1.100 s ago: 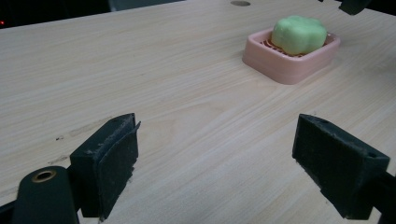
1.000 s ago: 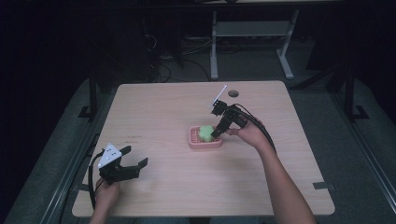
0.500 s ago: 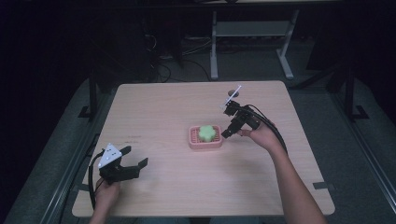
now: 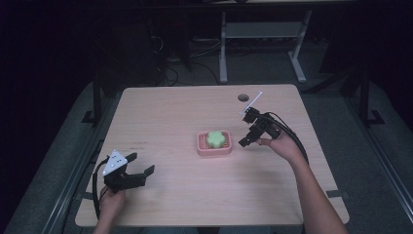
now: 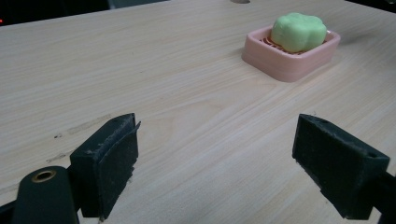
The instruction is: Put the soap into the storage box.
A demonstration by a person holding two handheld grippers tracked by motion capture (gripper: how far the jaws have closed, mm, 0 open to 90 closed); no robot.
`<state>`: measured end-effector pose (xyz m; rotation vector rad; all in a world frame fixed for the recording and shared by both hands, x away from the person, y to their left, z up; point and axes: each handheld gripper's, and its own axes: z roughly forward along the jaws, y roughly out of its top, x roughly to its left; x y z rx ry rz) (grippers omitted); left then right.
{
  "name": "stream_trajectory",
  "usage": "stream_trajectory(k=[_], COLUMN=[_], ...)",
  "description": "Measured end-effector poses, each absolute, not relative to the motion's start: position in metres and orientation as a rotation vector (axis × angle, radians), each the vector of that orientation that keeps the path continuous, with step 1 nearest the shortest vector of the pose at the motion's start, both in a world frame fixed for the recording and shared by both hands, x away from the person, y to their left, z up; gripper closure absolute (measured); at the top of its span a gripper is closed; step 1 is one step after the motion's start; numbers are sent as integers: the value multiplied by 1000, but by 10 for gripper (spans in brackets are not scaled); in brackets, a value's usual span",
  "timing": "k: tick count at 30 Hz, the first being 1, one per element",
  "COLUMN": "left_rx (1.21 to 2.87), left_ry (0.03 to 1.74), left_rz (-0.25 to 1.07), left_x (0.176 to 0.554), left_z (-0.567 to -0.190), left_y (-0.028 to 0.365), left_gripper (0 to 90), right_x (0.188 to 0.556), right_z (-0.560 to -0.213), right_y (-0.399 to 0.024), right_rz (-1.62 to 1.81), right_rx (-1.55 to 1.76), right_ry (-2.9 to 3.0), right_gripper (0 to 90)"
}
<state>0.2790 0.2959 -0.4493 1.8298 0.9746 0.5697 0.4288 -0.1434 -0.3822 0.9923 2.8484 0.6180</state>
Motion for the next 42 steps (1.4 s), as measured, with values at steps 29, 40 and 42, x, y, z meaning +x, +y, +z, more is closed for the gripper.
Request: stream_trajectory(k=[29, 40, 42], left_rx=[1845, 1848, 1849], left_ry=[975, 976, 977], left_rz=[567, 568, 568], left_x=[279, 279, 279], left_z=[-450, -451, -451], left_y=[294, 293, 293], left_gripper=[140, 141, 140], right_x=[408, 399, 397], right_z=[-397, -402, -404], right_y=[-180, -190, -192], right_rz=[642, 649, 640], right_rx=[1066, 1076, 1081], right_ry=[2832, 2824, 2828], right_gripper=[223, 223, 222])
